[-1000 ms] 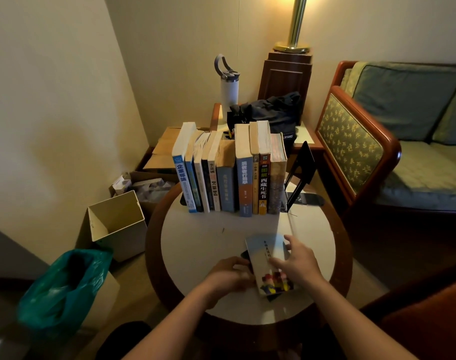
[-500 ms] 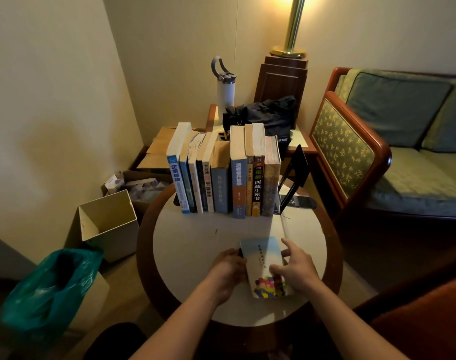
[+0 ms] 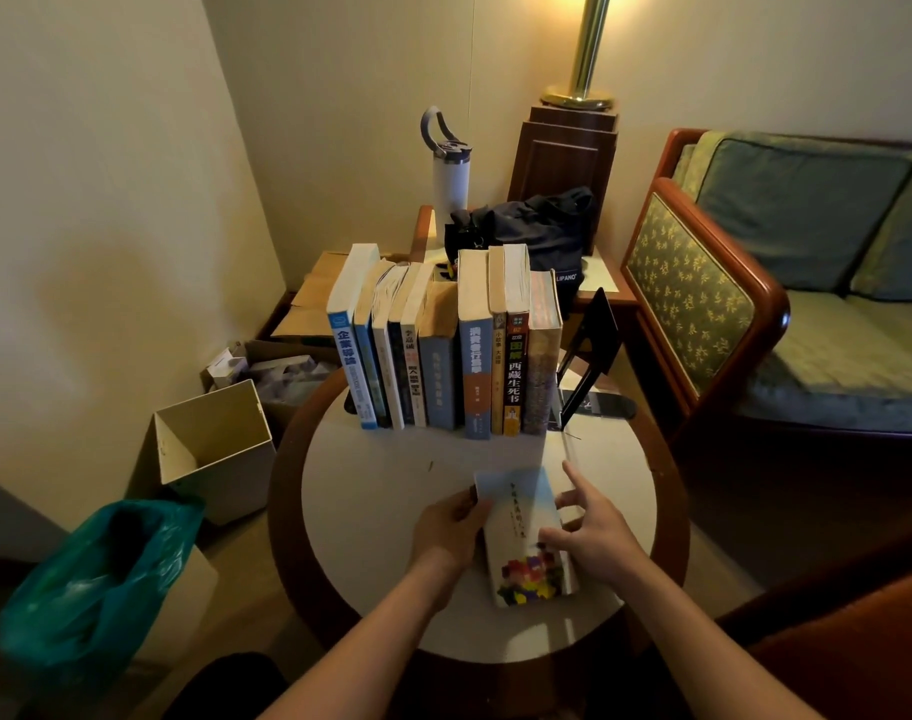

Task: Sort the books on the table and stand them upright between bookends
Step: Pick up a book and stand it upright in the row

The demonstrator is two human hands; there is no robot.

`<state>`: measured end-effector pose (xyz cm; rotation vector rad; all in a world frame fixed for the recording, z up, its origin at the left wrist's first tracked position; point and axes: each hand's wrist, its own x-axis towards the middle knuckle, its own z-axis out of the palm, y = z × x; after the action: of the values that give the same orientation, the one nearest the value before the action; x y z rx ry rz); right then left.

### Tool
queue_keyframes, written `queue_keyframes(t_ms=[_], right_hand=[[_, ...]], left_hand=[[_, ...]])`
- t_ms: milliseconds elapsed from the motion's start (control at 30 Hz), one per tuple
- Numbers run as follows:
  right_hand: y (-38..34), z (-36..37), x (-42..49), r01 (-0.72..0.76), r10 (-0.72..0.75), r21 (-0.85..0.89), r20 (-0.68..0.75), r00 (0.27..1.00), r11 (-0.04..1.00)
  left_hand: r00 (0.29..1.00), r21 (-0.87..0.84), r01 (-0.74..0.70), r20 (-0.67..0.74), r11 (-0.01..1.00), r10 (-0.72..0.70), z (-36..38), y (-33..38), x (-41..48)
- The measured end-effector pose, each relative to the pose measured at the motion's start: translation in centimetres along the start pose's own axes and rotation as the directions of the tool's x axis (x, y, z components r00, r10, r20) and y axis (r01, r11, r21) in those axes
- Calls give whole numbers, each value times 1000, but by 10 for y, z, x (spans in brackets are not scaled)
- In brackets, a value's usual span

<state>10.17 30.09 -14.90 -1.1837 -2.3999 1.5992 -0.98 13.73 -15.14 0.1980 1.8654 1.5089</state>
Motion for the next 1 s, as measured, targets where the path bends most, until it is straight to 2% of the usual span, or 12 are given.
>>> queue_keyframes(t_ms=[167,300,367,433,500,600,700,767,867,1000], right_hand=[[-11,3,-1,71,-71,8,-25,997,997],[-24,-1,-2,126,-122,82,-51,991,989],[-31,-6,-5,174,-170,61,-66,983,983],[-37,-14,-7,239,-238,-8,-96,966,971],[-41,-19,-10,294,-301,-68,-153,941,953],[-46,-18,-14,346,-381,-168,-290,878,923],[-53,-2,-24,407,-425,-131,-376,824,904],[-54,16,-33,438,-436,-69,-316,843,897],[-50,40,-41,432,-425,-2,-182,887,902],[-46,52,-44,393,-390,-15,-156,907,919]], left_hand=[[988,-76,-144,47,987,148,-10,10,-5],[971,-61,-240,-14,969,240,-17,19,-8],[949,-11,-311,-50,950,311,-21,23,-11],[895,107,-416,-126,903,427,-25,27,-13],[810,254,-490,-222,834,543,-29,31,-14],[691,393,-508,-346,767,635,-29,39,-19],[644,461,-509,-357,727,677,-22,45,-25],[687,430,-506,-324,748,651,-16,39,-27],[814,245,-499,-197,831,547,-9,30,-33],[915,-26,-400,-72,916,398,-8,31,-44]])
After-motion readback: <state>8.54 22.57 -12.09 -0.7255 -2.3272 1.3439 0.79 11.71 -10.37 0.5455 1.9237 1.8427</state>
